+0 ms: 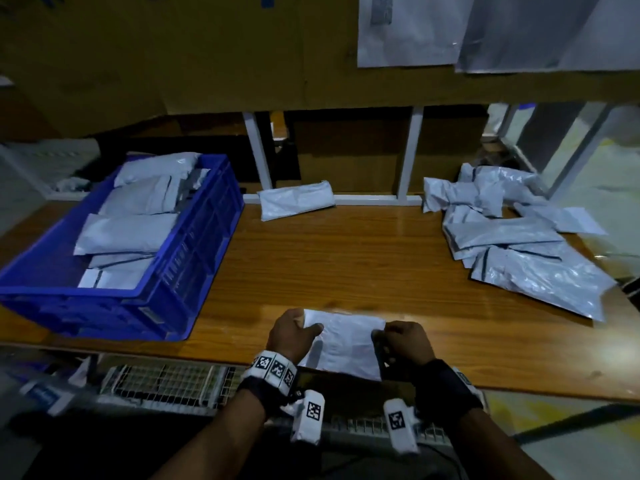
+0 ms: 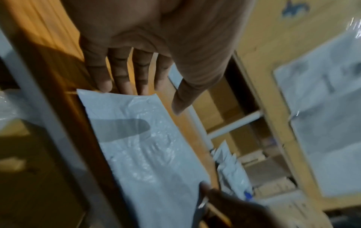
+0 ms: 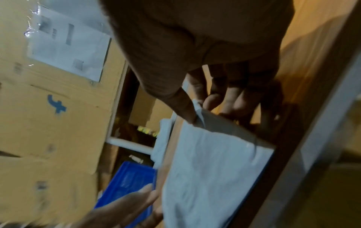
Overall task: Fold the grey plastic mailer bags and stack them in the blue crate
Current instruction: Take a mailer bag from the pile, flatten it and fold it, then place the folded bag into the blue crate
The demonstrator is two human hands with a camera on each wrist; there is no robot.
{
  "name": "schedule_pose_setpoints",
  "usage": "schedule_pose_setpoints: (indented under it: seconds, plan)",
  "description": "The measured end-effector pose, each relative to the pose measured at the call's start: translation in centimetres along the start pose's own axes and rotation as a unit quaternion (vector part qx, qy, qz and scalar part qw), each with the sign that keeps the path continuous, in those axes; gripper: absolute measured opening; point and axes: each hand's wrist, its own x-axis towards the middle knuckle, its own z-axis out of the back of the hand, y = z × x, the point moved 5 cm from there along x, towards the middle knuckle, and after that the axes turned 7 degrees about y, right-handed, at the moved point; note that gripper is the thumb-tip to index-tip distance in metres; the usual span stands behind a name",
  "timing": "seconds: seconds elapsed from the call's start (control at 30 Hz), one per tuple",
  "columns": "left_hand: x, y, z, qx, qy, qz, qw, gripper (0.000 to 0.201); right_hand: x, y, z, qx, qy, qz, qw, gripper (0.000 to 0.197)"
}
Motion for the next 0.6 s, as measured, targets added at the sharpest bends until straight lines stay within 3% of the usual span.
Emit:
schedule_pose_setpoints:
  seconds: [0.2,0.3,0.43,0.6]
  plan:
    - [-4.5,0.0,11.3,-0.101,-0.071,-0.112,0.986,0.05,-3.0,8.7,-5.1,0.16,0.097,0.064,0.98,0.008]
    - [-6.0,-0.1,19.6,-0.179,-0.08,-0.177,0.964,0.047,-3.8,15.4,-8.9,0.172,0.127,0.116,0.97,0.034]
    - [-6.1,1.3,32.0,-0.225,-0.097,-0.232,0.941,0.058,-4.1,25.0,-15.6,0.184,0.139,0.149,0.962,0.044]
    - [-0.9,8.2,46.4,-0.243,-0.131,-0.193,0.942,0.031,-1.5,34.8,-25.6,0.142,0.122,0.165,0.968,0.039]
